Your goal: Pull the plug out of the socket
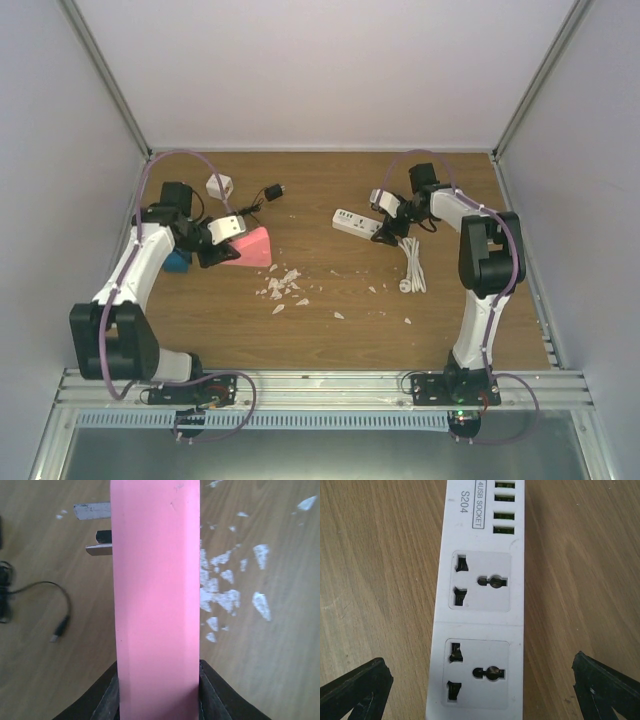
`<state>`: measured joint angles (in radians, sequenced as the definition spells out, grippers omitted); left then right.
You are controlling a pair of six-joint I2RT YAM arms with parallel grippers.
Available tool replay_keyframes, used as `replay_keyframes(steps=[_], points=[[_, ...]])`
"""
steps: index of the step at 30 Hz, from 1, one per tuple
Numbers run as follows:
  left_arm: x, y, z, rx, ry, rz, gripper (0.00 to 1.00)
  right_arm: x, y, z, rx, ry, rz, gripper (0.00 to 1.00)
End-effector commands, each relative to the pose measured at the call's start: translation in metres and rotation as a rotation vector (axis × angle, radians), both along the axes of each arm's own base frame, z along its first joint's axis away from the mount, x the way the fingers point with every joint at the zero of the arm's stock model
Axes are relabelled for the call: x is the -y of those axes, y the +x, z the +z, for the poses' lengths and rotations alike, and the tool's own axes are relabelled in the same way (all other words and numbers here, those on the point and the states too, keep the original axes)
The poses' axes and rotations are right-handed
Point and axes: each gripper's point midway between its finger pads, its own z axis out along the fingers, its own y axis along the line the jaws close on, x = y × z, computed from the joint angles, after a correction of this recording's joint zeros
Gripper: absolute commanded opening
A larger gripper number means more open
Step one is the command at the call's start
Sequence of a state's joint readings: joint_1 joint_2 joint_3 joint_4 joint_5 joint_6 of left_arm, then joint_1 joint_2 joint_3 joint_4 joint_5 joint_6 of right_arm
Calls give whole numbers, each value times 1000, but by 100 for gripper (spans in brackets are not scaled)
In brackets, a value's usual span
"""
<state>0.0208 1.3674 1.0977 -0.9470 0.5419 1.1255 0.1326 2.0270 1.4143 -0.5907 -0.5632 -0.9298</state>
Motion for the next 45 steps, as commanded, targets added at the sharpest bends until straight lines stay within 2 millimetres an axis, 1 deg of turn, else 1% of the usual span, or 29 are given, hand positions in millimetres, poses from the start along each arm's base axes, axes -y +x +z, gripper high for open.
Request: replay_keyframes(steps=[1,4,9,11,15,16,17,22,24,28,32,36,40,42,45], points=[[15,-29,0,-236,-181,-24,22,-1,0,21,30,27,11,100],[10,-30,-9,-361,-264,27,23,-1,-2,25,33,30,17,100],[-18,-16,-26,-452,-363,158,26,-1,-3,30,43,28,24,100],[-25,-11,-31,-487,-401,192,27,-1,-3,30,44,24,25,100],[-33,-2,-44,-597,-510,230,28,1,-2,30,42,16,22,100],[-33,1,-43,-607,-534,236,29,1,-2,30,43,13,23,100],[-35,5,-47,-629,-558,254,29,1,-2,30,42,10,23,100],[-40,17,-63,-677,-593,295,34,2,-2,29,36,3,19,100],[-41,18,-69,-694,-593,310,38,2,-2,27,31,2,13,100],[-44,23,-78,-685,-567,343,53,2,-1,26,26,4,6,100],[-48,25,-84,-673,-529,358,65,0,1,25,23,6,2,100],[-52,29,-82,-648,-507,371,73,-3,3,24,22,11,1,100],[-54,34,-76,-601,-472,384,79,-7,5,23,22,18,0,100],[-53,34,-71,-561,-440,371,85,-10,5,23,26,18,3,100],[-57,39,-67,-480,-363,381,98,-16,5,21,32,16,11,100]])
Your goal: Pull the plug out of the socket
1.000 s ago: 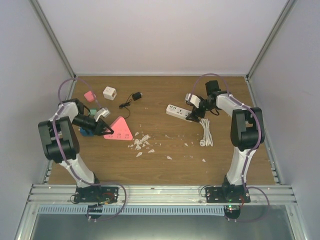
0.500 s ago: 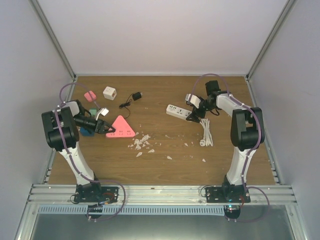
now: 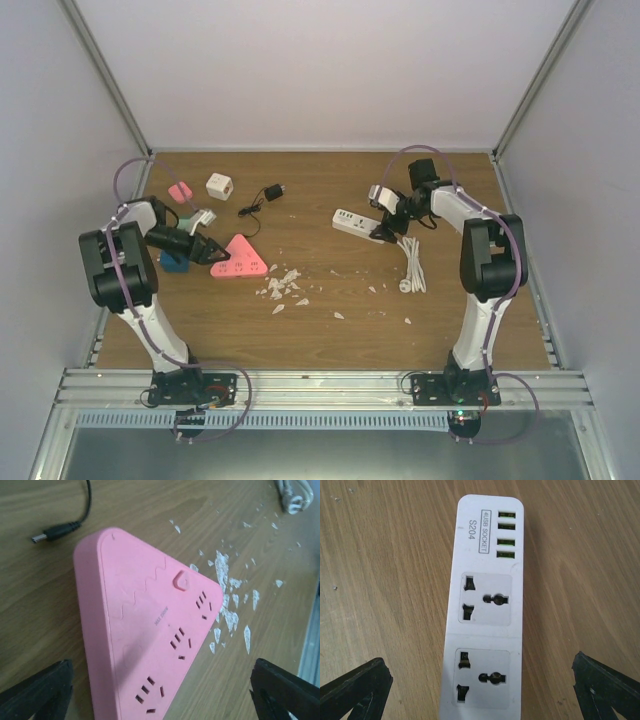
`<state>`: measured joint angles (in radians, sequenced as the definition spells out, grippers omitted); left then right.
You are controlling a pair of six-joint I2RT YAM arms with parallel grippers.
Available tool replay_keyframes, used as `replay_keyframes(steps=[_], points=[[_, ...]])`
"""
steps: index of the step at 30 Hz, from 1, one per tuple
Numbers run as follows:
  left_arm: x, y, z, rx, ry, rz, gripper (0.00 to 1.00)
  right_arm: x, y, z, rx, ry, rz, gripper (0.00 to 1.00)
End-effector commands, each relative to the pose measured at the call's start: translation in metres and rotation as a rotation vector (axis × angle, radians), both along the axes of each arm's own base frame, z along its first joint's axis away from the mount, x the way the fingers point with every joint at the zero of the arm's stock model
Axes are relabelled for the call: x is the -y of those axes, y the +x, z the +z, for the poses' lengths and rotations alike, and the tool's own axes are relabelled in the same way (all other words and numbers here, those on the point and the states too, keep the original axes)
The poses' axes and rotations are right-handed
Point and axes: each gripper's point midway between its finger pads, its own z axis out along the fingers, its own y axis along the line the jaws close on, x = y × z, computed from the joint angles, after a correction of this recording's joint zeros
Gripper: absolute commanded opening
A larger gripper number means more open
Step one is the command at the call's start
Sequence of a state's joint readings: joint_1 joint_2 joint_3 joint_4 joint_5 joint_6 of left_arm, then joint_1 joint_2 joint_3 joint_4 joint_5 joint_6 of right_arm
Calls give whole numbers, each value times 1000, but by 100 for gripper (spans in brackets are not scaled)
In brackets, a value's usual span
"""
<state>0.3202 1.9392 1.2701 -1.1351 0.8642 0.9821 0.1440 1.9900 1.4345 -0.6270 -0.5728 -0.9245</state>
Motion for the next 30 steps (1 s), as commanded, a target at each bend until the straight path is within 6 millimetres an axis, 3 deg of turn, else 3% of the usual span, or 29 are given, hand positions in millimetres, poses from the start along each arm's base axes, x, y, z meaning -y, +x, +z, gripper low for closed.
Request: replay_keyframes(steps=[1,9,15,20,24,30], points=[[-4,10,18,133,130,2,99,-12,7,0,20,0,2,100],[-1,39,63,399,326,-24,99,-23,18,-17,64,-89,-25,100],[16,66,104,544,370,-12,99,-29,24,-37,59,-149,-51,98],[24,82,127,641,393,33,99,-24,25,-50,4,-165,-116,83],[25,88,129,675,416,39,99,-17,26,-52,-23,-162,-183,61],[25,101,134,711,433,65,99,21,35,-47,-62,-157,-344,50]])
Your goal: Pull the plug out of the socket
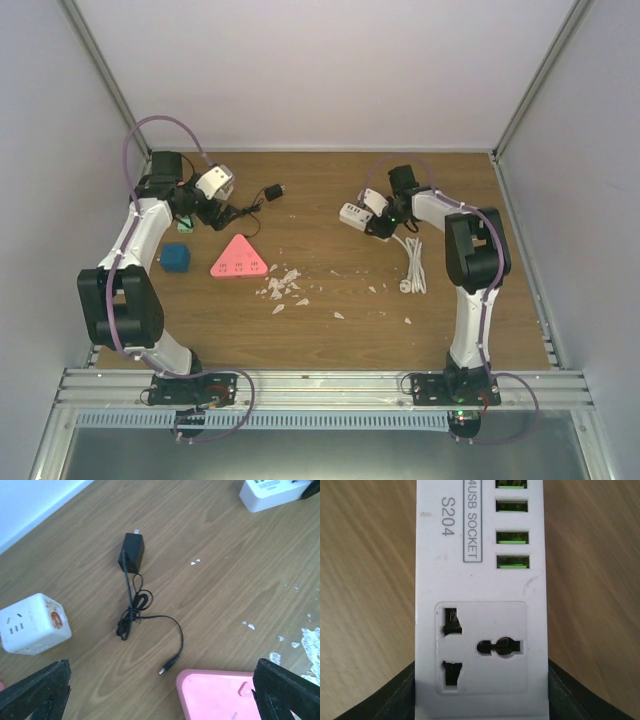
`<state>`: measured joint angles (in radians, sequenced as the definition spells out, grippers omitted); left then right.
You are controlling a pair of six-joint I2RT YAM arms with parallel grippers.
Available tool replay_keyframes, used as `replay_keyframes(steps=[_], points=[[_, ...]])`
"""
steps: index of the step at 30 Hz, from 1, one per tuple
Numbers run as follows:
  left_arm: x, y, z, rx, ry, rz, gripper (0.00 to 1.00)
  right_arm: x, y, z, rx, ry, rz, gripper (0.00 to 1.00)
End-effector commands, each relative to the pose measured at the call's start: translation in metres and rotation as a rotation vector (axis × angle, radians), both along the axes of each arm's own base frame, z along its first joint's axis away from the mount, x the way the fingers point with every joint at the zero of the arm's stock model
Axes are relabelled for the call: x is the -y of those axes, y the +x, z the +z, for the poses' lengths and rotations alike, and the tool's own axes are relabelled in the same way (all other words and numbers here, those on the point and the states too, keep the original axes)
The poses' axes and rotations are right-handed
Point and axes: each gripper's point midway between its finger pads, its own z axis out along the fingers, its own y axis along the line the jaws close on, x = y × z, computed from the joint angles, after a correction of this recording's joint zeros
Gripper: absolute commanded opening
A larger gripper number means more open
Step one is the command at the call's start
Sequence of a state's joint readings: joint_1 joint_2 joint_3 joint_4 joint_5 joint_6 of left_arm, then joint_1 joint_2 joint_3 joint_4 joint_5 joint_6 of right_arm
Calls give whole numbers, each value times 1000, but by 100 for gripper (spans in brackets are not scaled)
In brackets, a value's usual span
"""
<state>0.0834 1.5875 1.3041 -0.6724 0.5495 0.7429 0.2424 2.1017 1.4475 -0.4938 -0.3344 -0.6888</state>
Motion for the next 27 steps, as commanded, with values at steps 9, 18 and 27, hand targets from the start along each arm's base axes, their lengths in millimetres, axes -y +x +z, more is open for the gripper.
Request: replay_keyframes(steps=[9,18,27], points=[[-4,34,27,148,-6,75,99,115,15,-5,-78,-15,-403,48],[0,41,22,122,-57,90,99,167,12,-3,-93,10,-565,49],[5,53,22,79,-114,96,99,170,18,22,-42,30,-571,74]])
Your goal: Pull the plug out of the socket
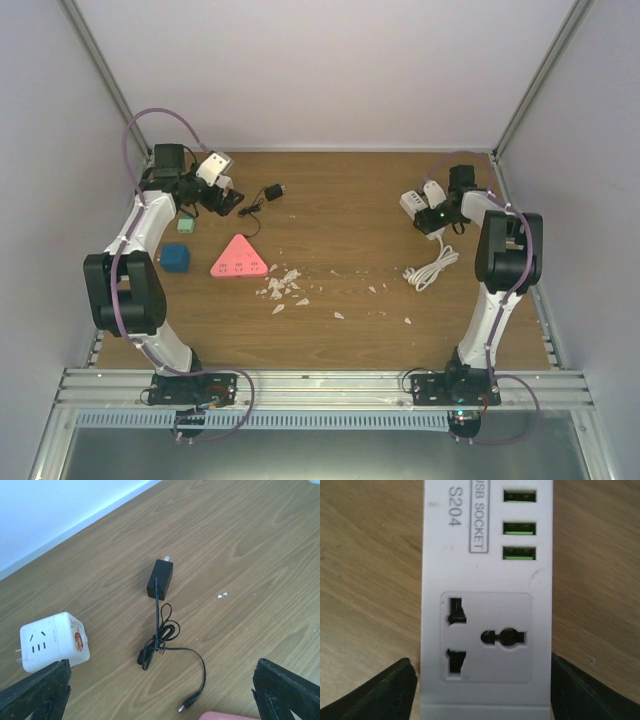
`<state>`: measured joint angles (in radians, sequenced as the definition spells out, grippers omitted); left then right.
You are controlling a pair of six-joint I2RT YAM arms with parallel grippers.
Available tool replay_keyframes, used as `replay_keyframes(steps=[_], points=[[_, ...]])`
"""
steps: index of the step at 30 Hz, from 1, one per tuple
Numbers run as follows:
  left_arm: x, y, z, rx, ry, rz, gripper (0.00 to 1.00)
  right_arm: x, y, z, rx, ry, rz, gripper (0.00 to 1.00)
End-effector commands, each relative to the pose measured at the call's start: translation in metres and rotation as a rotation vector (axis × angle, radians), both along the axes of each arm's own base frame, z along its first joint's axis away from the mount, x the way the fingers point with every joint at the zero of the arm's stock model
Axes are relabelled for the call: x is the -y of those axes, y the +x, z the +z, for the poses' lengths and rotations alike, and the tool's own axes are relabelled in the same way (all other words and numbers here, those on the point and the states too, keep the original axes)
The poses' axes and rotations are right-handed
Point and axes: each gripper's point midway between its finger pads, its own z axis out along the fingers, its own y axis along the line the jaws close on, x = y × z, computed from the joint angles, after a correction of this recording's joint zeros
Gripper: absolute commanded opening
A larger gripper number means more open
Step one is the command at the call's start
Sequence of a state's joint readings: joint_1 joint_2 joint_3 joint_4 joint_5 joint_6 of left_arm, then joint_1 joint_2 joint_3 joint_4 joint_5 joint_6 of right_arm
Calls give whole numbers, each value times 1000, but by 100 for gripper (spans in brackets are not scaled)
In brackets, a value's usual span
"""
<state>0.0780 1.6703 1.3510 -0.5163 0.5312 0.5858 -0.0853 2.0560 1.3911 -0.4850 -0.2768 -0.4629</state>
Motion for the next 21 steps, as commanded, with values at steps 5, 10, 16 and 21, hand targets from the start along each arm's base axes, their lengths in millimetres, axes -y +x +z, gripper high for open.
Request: replay_keyframes(steps=[5,10,16,21], points=[[10,17,25,58,-20,-58,99,3,5,45,76,6,-11,93],[6,32,49,104,-1,-75,99,-3,15,81,148,36,16,100],[-1,56,84,138,-18,-20,99,-12,33,144,288,57,86,100],[-15,71,108,110,-88,52,99,-17,43,201,421,57,126,100]])
